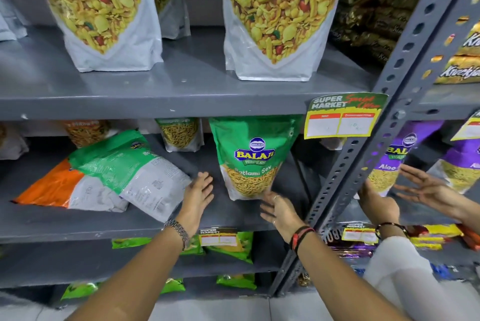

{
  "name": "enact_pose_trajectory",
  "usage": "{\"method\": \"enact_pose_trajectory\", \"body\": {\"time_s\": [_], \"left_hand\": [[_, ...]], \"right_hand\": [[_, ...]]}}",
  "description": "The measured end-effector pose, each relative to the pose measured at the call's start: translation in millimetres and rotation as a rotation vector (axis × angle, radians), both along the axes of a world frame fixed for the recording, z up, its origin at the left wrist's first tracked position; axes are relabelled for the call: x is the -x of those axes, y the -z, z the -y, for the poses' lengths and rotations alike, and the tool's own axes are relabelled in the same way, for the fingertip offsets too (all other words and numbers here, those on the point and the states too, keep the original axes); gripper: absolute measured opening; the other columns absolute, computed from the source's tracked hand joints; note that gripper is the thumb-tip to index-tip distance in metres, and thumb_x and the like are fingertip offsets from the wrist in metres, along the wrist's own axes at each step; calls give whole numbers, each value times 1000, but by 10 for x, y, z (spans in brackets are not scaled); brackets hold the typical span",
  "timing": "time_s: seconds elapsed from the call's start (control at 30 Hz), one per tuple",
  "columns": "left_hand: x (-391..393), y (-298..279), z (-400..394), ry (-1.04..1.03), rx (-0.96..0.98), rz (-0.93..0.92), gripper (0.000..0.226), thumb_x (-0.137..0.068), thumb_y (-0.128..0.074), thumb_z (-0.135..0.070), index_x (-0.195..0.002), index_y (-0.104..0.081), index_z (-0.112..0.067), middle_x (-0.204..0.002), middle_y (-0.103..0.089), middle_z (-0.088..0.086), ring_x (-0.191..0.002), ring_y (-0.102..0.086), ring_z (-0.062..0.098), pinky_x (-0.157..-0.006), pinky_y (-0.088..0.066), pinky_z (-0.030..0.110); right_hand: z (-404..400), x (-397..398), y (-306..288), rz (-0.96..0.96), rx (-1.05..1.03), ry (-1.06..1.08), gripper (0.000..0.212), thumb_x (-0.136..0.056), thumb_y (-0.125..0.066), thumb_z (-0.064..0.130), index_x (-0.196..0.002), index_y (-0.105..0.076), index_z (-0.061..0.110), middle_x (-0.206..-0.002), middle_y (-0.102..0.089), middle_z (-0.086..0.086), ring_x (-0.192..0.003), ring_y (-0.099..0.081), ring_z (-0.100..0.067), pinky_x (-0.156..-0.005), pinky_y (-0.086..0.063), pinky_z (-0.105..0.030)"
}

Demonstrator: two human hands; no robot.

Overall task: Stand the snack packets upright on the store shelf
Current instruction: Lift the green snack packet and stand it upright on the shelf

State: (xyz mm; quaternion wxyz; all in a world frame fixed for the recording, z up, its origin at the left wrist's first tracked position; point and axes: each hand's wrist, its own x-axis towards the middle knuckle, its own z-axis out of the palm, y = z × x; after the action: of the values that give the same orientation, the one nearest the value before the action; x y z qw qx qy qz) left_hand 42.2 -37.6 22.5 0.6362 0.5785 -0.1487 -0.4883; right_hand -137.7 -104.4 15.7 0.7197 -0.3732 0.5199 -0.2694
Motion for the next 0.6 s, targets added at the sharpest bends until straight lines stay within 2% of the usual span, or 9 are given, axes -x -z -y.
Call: {"method": "enact_pose_trajectory", "body": {"time_s": [0.13, 0.23, 0.3, 0.37, 0.47, 0.53, 0.6], "left_hand": [[-213, -91, -499, -116, 36, 97, 23, -94, -46, -17, -112, -59, -16, -123, -62, 9, -116, -57, 25, -98, -44, 34], [-437, -135, -854, -283, -23, 116, 24, -95, -43, -14, -111, -59, -8, -108, -62, 13, -87, -62, 22, -79, -49, 31], [-654, -106, -1049, -392, -77, 99, 28, -94, -43, -11, -117, -56, -1, -98, -61, 11, -76, -57, 16, -69, -47, 26], [-827, -80, -1125, -431, -140, 10, 36, -95, -44, -13, -128, -48, 1, -100, -58, 9, -81, -55, 18, -73, -49, 28], [-1120, -68, -1176, -318, -195, -143, 38, -95, -44, -26, -130, -45, -10, -117, -48, 11, -88, -52, 23, -84, -43, 34], [-1300, -22, -1179, -177, -187, -211, 44, -95, -41, -34, -132, -43, -11, -126, -47, 13, -107, -52, 28, -94, -41, 37], [-1382, 33, -1120, -96, -164, -258, 52, -95, -39, -38, -138, -39, -8, -138, -45, 16, -128, -44, 32, -102, -37, 39]], "right_hand": [[-174, -329, -70, -30, 49, -240, 33, -95, -35, 9, -124, -51, 7, -138, -51, -16, -129, -47, -30, -105, -38, -39], [-325, -748, -162, -101, 179, -363, 40, -95, -29, 3, -129, -50, 3, -137, -52, -16, -130, -46, -30, -107, -37, -39], [-385, -1074, -223, -185, 331, -403, 35, -94, -38, 3, -125, -54, 2, -133, -56, -18, -127, -50, -29, -101, -40, -32], [-333, -1341, -278, -259, 477, -410, 31, -92, -48, 5, -121, -57, 0, -129, -59, -19, -123, -53, -30, -100, -40, -28], [-220, -1797, -302, -407, 594, -478, 33, -93, -49, 20, -121, -59, 6, -128, -60, -17, -121, -55, -31, -105, -40, -36], [-152, -2095, -279, -550, 616, -517, 40, -95, -41, 34, -122, -60, 10, -130, -60, -16, -121, -54, -32, -101, -40, -35], [-84, -2289, -260, -614, 572, -515, 51, -97, -31, 40, -119, -60, 4, -130, -58, -22, -120, -53, -36, -98, -40, -36]]}}
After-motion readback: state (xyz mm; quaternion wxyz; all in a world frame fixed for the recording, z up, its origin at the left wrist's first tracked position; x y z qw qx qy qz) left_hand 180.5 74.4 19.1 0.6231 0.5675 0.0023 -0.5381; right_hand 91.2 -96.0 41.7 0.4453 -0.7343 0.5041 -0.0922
